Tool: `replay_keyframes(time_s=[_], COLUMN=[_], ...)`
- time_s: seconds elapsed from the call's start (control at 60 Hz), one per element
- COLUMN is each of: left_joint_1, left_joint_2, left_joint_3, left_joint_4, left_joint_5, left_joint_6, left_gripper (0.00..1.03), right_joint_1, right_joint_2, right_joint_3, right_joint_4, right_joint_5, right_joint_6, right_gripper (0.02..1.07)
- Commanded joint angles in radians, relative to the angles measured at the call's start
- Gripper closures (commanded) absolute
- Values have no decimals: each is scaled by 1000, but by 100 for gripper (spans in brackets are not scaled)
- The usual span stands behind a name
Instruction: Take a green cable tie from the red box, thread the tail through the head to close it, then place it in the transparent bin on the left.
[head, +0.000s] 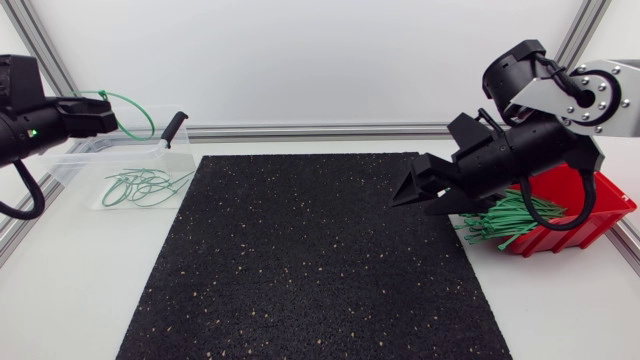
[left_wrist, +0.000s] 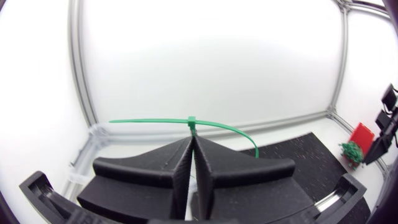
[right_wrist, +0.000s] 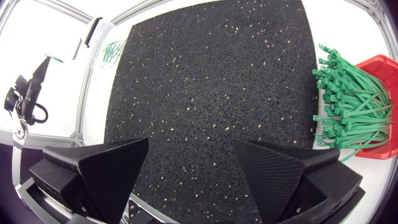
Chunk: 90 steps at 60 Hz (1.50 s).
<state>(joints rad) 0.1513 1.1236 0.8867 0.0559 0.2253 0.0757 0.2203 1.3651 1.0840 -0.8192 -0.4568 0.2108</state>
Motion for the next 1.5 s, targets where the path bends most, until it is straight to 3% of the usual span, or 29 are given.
replay_keyframes(time_s=[0.0,0.133,0.25,0.45,0.55,0.633,0.717,0.917,1.033,1.35,1.483], left_joint_1=[54,100,119,110,94,88,82,74,62,30,30], left_joint_2=[105,249,378,608,706,783,821,713,616,281,171], left_joint_3=[95,225,337,589,681,785,850,808,729,311,175], left_joint_4=[70,94,53,-312,-449,-607,-703,-711,-694,-407,-361], left_joint_5=[-52,-109,-147,-144,-145,-145,-145,-144,-144,-144,-144], left_joint_6=[-31,-54,-33,-20,-11,-7,-5,-8,-10,-7,-5], left_gripper=[97,97,95,86,71,43,27,5,5,5,5], right_joint_1=[-13,-15,-15,-15,-15,-13,-10,-22,-61,-253,-348], right_joint_2=[-23,-63,-103,-156,-178,-189,-198,-222,-235,-281,-334], right_joint_3=[-36,-62,-90,-130,-141,-153,-162,-161,-144,-191,-253], right_joint_4=[20,25,25,20,15,14,14,14,22,120,196], right_joint_5=[33,75,86,92,95,95,95,109,122,127,130], right_joint_6=[25,-4,-5,-16,-21,-25,-27,-27,-51,-165,-215], right_gripper=[6,6,6,6,6,6,6,6,6,6,6])
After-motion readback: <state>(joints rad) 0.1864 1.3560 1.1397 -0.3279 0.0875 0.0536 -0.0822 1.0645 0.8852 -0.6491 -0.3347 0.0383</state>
